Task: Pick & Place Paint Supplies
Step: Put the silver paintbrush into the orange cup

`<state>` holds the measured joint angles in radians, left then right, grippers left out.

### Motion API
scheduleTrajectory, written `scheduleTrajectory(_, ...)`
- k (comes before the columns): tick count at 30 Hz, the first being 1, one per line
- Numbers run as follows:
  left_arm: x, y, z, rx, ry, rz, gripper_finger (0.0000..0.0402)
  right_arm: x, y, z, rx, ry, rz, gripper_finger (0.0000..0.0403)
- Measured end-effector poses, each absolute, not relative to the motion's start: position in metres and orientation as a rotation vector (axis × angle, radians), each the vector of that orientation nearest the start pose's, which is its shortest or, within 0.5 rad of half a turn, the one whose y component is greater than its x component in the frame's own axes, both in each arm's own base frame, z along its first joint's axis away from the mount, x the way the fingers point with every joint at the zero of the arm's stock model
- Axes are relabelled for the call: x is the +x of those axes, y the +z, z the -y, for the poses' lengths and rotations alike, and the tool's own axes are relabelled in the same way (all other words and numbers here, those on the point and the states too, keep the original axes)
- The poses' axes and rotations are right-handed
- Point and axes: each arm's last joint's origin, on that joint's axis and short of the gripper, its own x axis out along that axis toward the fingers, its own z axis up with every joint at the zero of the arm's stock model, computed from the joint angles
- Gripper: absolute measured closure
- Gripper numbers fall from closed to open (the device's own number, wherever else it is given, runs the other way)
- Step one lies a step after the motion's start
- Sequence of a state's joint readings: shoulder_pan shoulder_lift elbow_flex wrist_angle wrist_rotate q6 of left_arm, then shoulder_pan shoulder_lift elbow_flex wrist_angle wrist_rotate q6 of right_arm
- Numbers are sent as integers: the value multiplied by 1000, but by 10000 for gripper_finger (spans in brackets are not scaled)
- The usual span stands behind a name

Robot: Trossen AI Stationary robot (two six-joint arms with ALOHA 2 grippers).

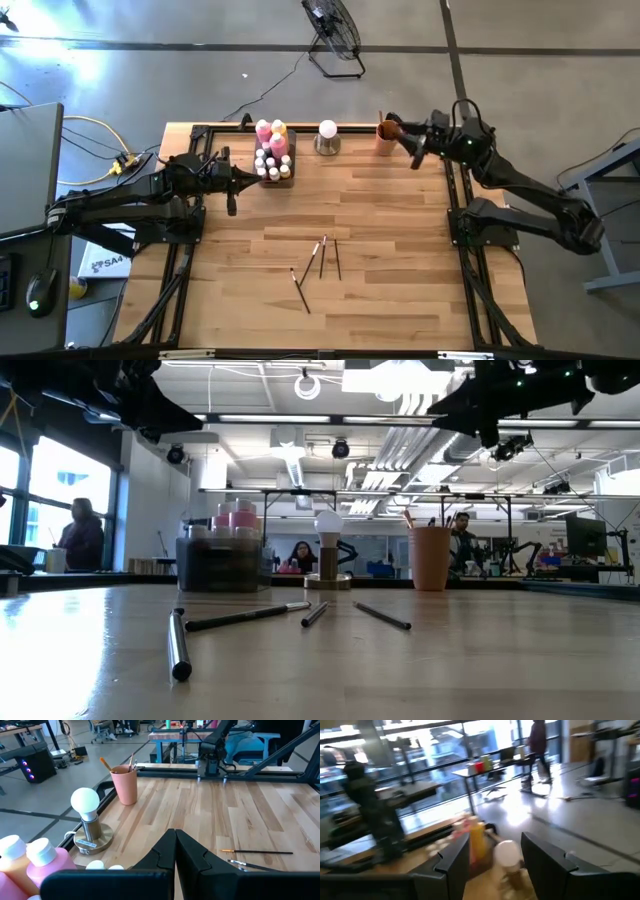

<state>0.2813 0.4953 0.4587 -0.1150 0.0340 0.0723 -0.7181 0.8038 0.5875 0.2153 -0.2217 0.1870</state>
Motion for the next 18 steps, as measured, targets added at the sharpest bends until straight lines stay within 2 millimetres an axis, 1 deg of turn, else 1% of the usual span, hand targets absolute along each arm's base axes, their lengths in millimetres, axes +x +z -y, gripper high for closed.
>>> scheduleTrajectory(5,125,265,-35,48,241,-159,398,137,301,106,213,-360,21,232)
scheduleTrajectory(9,125,265,-35,48,241,-159,398,134,303,102,241,-319,27,232)
scheduleTrajectory(14,125,265,-35,48,241,-159,398,139,302,95,242,-277,12,232)
scheduleTrajectory(18,126,265,-35,43,218,-158,398,144,302,88,208,-257,7,232)
